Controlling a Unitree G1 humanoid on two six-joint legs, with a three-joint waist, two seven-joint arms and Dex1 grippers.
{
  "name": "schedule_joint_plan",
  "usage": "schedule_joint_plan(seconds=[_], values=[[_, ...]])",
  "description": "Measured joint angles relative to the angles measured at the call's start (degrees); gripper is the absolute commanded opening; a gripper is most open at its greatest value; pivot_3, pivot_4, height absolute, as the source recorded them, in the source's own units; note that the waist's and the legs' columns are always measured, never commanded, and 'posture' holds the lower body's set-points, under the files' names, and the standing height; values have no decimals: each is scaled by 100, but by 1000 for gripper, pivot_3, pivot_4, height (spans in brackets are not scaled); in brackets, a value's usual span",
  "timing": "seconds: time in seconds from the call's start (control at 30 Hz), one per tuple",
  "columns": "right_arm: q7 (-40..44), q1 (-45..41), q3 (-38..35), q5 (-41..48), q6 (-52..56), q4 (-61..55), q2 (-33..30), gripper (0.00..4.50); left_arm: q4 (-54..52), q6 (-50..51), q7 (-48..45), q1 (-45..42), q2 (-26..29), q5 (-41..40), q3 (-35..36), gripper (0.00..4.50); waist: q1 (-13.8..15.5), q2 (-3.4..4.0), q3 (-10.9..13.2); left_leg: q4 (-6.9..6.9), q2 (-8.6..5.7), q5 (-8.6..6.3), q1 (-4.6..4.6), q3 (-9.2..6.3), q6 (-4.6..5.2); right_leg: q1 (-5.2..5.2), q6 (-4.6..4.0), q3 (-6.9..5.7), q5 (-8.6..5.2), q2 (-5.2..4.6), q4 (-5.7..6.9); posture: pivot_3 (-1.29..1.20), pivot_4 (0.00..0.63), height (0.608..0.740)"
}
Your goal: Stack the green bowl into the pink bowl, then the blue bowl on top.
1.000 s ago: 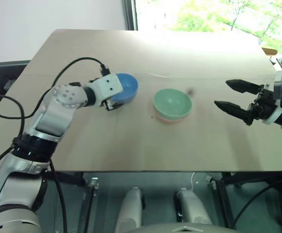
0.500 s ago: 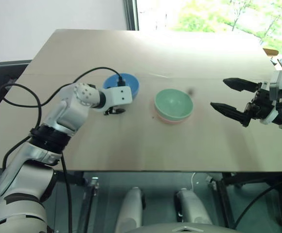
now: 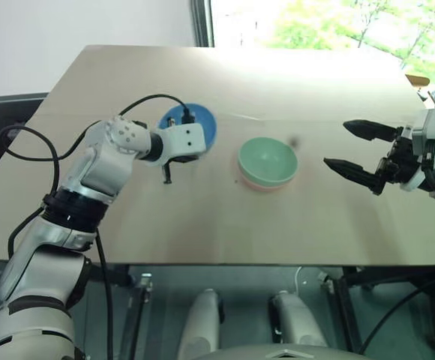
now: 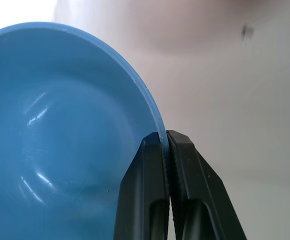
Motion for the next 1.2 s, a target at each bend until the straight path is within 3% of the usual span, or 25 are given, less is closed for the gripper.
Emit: schedule_joint_plan(seconds=[0.23, 0.53, 0.6, 0.63, 0.77, 0.97, 1.2], values=[[-99, 439, -184, 11, 1, -91, -130, 4500, 210, -1175, -429, -818, -703, -642, 169, 38, -25, 1, 0, 0, -3, 0, 4, 1, 0, 4, 1, 2, 0, 0, 1, 0, 150, 740], [-73, 1522, -894, 64, 9, -486, -467, 4500, 1216, -2236, -1870, -1185, -1159, -752, -372, 38, -95, 3, -1, 0, -2, 0, 11, 3, 0, 4, 1, 8, 0, 4, 9, 0, 150, 740], [-78, 1624, -1003, 105, 10, -585, -484, 4500, 1415, -2414, -2251, -1300, -1180, -809, -423, 826, -79, 2, -1, 1, -3, 0, 11, 2, 1, 5, 1, 7, -1, 4, 10, 0, 150, 740], [-79, 1630, -1012, 110, 10, -595, -491, 4500, 1428, -2436, -2300, -1321, -1179, -816, -429, 925, -78, 2, -1, 2, -3, 0, 11, 2, 1, 5, 1, 8, -1, 4, 10, 0, 150, 740], [-98, 1681, -1035, 155, 10, -700, -519, 4500, 1573, -2685, -2420, -1462, -1292, -855, -409, 2475, -65, 2, -1, 4, -3, 0, 11, 3, 1, 7, 2, 8, -1, 2, 9, 0, 150, 740], [-83, 1726, -1017, 165, 10, -755, -547, 4500, 1344, -2120, -1841, -1373, -1275, -1160, 174, 2475, -97, 2, -1, 3, -2, 0, 11, 1, 1, 5, 2, 8, -1, 3, 11, 0, 150, 740], [71, 1776, -999, 181, 22, -594, -703, 4500, -382, -489, -647, 472, -604, -1986, 1639, 2475, -195, 6, -3, 5, 0, 0, 16, -1, 0, 9, 2, 6, -2, 0, 21, 0, 150, 740]])
